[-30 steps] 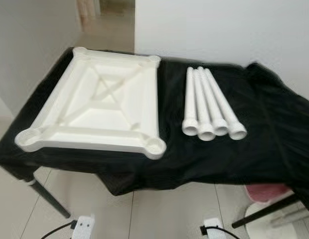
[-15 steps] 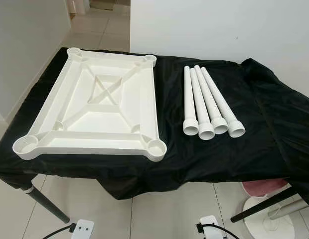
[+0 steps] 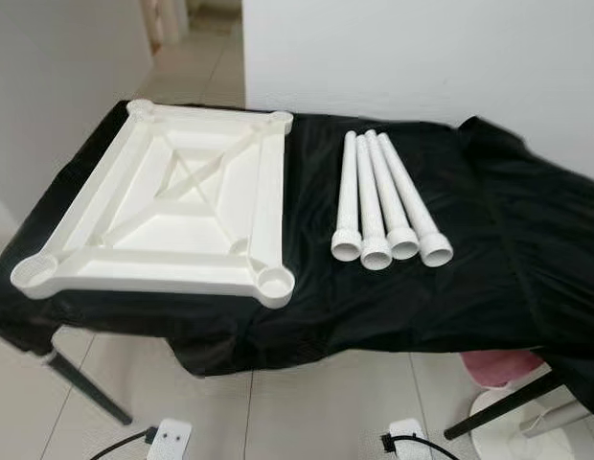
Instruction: Building children table
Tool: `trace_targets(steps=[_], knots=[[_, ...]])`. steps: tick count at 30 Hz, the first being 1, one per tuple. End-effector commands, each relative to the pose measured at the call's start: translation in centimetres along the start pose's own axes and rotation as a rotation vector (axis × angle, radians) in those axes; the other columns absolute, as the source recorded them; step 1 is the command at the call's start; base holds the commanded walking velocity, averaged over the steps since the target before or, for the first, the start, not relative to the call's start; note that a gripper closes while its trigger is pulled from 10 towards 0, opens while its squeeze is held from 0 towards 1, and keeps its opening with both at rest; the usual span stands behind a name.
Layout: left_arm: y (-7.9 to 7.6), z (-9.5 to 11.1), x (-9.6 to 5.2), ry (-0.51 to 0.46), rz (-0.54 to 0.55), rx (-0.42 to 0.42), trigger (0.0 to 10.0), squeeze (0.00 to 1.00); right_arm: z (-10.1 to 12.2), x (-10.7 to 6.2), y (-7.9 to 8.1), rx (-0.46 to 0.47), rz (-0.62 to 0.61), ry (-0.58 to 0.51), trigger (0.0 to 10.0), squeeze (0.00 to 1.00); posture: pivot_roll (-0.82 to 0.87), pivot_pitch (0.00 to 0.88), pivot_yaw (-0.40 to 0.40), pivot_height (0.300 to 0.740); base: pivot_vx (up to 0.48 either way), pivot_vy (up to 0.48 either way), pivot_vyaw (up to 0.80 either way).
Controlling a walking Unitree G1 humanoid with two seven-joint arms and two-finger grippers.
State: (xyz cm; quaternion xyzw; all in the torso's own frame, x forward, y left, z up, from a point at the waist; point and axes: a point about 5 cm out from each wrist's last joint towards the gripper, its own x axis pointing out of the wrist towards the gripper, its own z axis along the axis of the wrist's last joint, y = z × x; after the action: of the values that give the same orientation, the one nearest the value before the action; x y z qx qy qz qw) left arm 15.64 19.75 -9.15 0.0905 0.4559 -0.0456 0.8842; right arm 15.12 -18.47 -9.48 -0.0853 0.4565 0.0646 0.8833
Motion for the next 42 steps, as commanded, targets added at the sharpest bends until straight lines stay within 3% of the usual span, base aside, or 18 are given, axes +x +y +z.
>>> trace_targets(steps=[1,8,9,11,14,17,20,22,26,28,33,35,36,37,38,40,42], knots=[[0.1,-0.4,-0.1,0.018,-0.001,-0.003,10.0,0.0,-1.1,-0.2,0.3,-0.006,0.011,0.042,10.0,0.0,0.04,0.016,-0.046,0.74,0.0,0.0,0.0],[0.2,1.6,0.2,-0.079,-0.027,0.009,10.0,0.0,-0.3,-0.1,0.3,-0.032,0.018,0.0,10.0,0.0,0.04,0.029,-0.042,0.74,0.0,0.0,0.0],[-0.1,2.7,0.4,-0.128,-0.057,0.019,10.0,0.0,0.2,0.0,0.3,-0.046,0.023,-0.029,10.0,0.0,0.04,0.034,-0.044,0.74,0.0,0.0,0.0],[-0.1,2.7,0.4,-0.128,-0.057,0.019,10.0,0.0,0.2,0.0,0.3,-0.046,0.023,-0.029,10.0,0.0,0.04,0.034,-0.044,0.74,0.0,0.0,0.0],[-1.0,5.5,0.7,-0.21,-0.174,0.101,10.0,0.0,2.0,0.1,-0.2,-0.035,0.045,-0.131,10.0,0.0,0.03,0.043,-0.044,0.74,0.0,0.0,0.0],[-0.9,6.7,0.6,-0.263,-0.218,0.08,10.0,0.0,2.6,0.1,-0.6,-0.037,0.037,-0.17,10.0,0.0,0.03,0.052,-0.045,0.74,0.0,0.0,0.0],[-0.9,8.2,0.1,-0.384,-0.317,0.088,10.0,0.0,4.0,0.0,-1.2,-0.01,0.074,-0.255,10.0,0.0,0.02,0.062,-0.044,0.74,0.0,0.0,0.0],[-1.1,8.5,-0.6,-0.454,-0.429,0.125,10.0,0.0,5.1,-0.2,-1.3,-0.03,0.129,-0.326,10.0,0.0,0.02,0.072,-0.038,0.74,0.0,0.0,0.0],[-0.9,8.0,-1.3,-0.473,-0.527,0.172,10.0,0.0,6.0,-0.6,-1.6,-0.066,0.18,-0.405,10.0,0.0,0.01,0.082,-0.031,0.74,0.0,0.0,0.0],[-0.7,7.4,-2.1,-0.477,-0.614,0.248,10.0,0.0,6.6,-1.3,-2.1,-0.086,0.257,-0.469,10.0,0.0,0.0,0.095,-0.028,0.74,0.0,0.0,0.0],[-0.3,7.1,-3.4,-0.5,-0.717,0.332,10.0,0.0,6.5,-2.2,-2.4,-0.181,0.382,-0.501,10.0,0.0,0.0,0.095,-0.028,0.74,0.0,0.0,0.0],[0.7,6.7,-5.2,-0.461,-0.857,0.435,10.0,0.0,6.3,-3.9,-3.3,-0.299,0.536,-0.505,10.0,0.0,0.0,0.116,-0.017,0.74,0.0,0.0,0.0],[0.7,6.7,-5.2,-0.461,-0.857,0.435,10.0,0.0,6.3,-3.9,-3.3,-0.299,0.536,-0.505,10.0,0.0,0.0,0.116,-0.017,0.74,0.0,0.0,0.0],[1.1,6.9,-6.5,-0.483,-0.922,0.467,10.0,0.0,6.5,-5.3,-4.1,-0.326,0.625,-0.498,10.0,0.0,0.0,0.116,-0.017,0.74,0.0,0.0,0.0],[1.1,6.9,-6.5,-0.483,-0.922,0.467,10.0,0.0,6.5,-5.3,-4.1,-0.326,0.625,-0.498,10.0,0.0,0.0,0.116,-0.017,0.74,0.0,0.0,0.0],[1.6,7.4,-8.6,-0.502,-1.015,0.52,10.0,0.0,7.4,-7.5,-5.0,-0.358,0.729,-0.507,10.0,0.0,-0.01,0.12,-0.013,0.74,0.0,0.0,0.0],[1.7,7.5,-9.4,-0.499,-1.048,0.541,10.0,0.0,8.0,-8.2,-5.3,-0.372,0.745,-0.519,10.0,0.0,-0.01,0.12,-0.013,0.74,0.0,0.0,0.0]])
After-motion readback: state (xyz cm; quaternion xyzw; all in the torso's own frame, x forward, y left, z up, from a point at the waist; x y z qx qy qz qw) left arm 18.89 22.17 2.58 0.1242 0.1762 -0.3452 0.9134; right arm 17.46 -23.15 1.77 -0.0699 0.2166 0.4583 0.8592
